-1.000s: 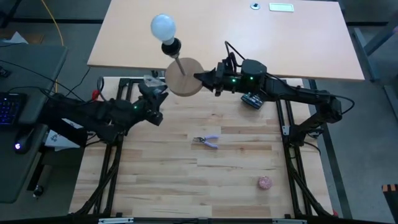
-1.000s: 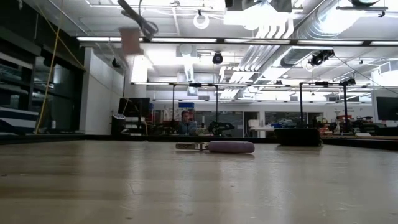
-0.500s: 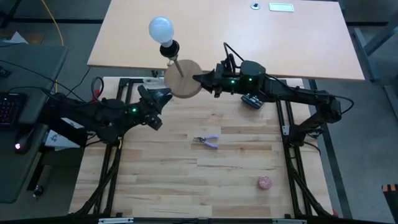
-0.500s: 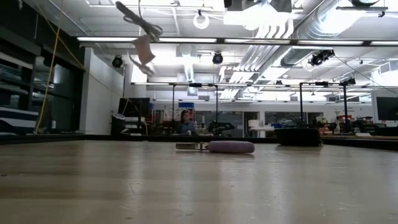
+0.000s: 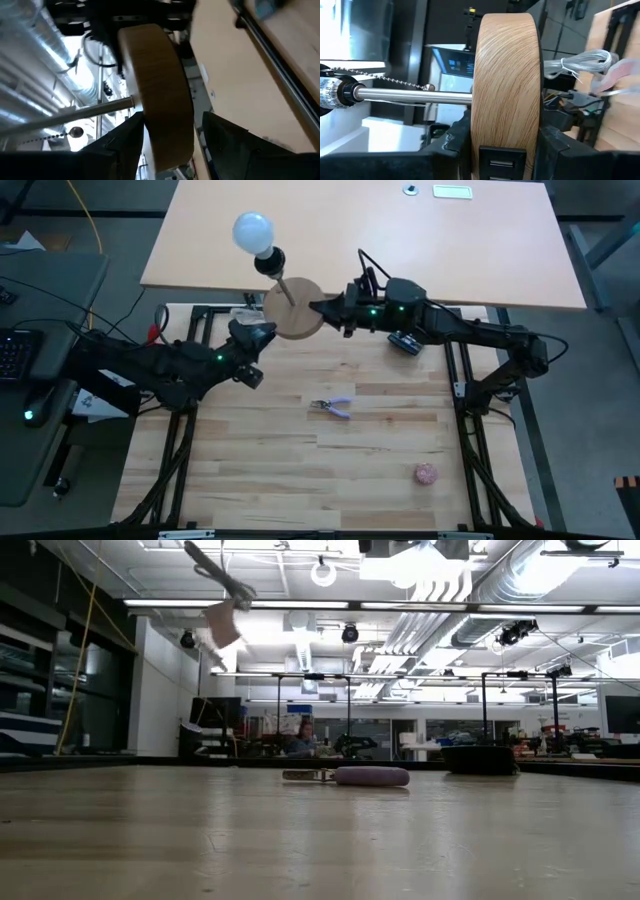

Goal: Screw lightbulb
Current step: Remove the light bulb from the lamp socket

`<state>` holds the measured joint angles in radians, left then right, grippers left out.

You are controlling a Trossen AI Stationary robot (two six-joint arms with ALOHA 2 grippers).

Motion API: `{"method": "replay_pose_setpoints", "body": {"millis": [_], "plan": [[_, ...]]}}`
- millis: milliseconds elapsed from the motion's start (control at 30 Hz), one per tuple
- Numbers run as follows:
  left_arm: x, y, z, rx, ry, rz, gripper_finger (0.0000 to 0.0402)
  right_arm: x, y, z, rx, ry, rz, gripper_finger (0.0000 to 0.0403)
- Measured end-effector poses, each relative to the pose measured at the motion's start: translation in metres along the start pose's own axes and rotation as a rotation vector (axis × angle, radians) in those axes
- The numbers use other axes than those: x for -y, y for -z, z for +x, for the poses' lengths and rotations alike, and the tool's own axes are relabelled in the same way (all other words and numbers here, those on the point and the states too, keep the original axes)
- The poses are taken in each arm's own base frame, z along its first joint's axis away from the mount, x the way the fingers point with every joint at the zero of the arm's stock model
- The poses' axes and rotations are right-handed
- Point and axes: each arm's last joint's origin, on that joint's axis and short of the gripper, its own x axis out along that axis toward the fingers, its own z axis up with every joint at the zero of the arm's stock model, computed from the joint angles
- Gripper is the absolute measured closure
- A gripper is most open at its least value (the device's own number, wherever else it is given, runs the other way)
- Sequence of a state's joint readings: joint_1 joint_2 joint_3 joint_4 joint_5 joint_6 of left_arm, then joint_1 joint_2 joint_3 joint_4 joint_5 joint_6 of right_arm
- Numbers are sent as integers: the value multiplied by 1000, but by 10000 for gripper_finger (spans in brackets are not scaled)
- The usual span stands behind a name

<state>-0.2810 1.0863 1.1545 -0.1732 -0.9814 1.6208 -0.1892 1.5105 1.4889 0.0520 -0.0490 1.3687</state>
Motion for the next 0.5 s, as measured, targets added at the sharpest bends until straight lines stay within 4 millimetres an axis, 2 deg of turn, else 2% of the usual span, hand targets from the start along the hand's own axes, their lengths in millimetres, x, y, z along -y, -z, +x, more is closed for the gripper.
{"method": "replay_pose_setpoints", "body": {"millis": [200, 500], "plan": [[-7, 3, 5, -12, -54, -120, 211, -5, 2, -1, 0, -34, 13, 275], [-4, 0, 19, -15, -49, -123, 211, -5, 8, -1, -9, -24, 11, 275]]}}
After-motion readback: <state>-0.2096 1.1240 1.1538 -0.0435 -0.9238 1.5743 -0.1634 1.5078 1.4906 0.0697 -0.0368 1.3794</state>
